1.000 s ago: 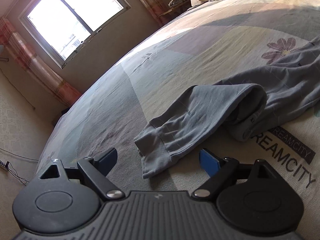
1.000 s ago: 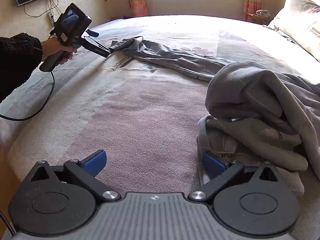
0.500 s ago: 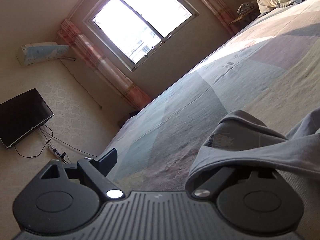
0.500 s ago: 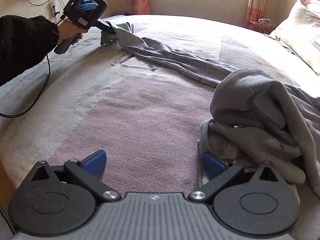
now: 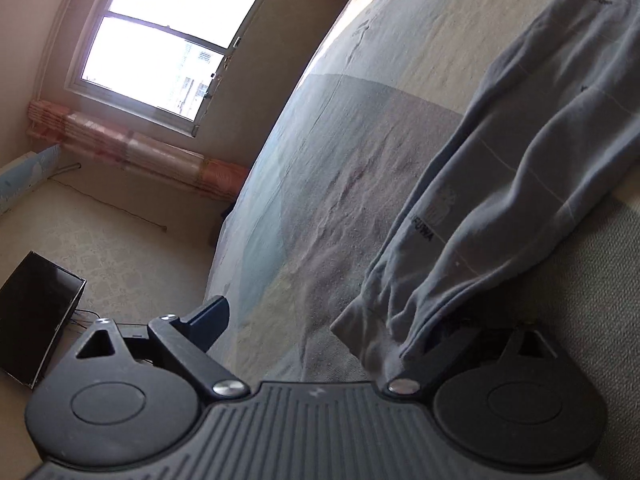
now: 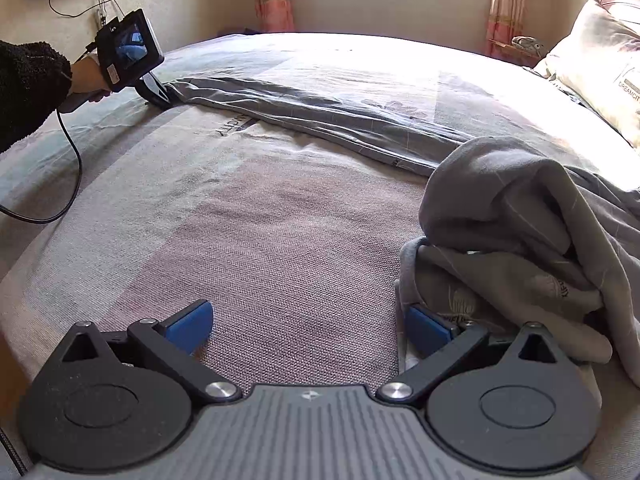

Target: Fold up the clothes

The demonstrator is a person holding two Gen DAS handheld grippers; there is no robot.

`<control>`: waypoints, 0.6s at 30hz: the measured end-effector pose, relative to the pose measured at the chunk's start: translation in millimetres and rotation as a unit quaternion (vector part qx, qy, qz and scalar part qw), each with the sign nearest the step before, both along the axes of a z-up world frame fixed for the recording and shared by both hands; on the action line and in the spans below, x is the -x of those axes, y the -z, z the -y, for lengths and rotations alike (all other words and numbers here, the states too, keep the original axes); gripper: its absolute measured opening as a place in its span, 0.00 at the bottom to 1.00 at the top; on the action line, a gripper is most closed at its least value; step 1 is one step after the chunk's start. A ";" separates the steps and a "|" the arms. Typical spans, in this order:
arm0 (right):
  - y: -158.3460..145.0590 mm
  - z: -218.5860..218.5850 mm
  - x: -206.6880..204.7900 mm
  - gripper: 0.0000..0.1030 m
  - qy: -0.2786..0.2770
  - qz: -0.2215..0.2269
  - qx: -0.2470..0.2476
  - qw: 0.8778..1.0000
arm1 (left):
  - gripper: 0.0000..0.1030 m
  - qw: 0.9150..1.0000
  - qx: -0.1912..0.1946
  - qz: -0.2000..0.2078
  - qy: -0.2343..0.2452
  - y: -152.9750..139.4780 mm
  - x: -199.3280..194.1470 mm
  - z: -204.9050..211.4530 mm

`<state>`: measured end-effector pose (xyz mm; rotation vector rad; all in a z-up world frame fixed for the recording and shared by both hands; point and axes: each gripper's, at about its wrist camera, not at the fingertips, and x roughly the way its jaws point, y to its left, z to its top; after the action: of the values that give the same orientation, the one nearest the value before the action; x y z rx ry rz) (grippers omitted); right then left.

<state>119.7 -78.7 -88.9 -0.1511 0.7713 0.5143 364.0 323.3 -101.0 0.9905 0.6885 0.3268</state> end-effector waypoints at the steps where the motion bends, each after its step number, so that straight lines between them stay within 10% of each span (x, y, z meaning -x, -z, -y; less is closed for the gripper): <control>1: -0.2 -0.1 0.2 1.00 -0.001 -0.001 0.001 1.000 | 0.92 1.000 0.014 -0.002 -0.016 -3.1 1.2 -5.5; 9: -6.9 5.9 0.9 1.00 0.002 -0.023 -0.019 1.000 | 0.93 0.993 0.004 -0.018 -0.115 -25.0 11.5 -34.5; 18: -34.4 18.5 22.5 1.00 0.003 -0.014 -0.038 0.999 | 0.93 0.996 0.066 -0.043 -0.031 -52.0 69.7 22.4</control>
<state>97.2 -97.3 -54.5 -0.0712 0.7784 0.5396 294.2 300.9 -49.0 0.8622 0.8097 0.2896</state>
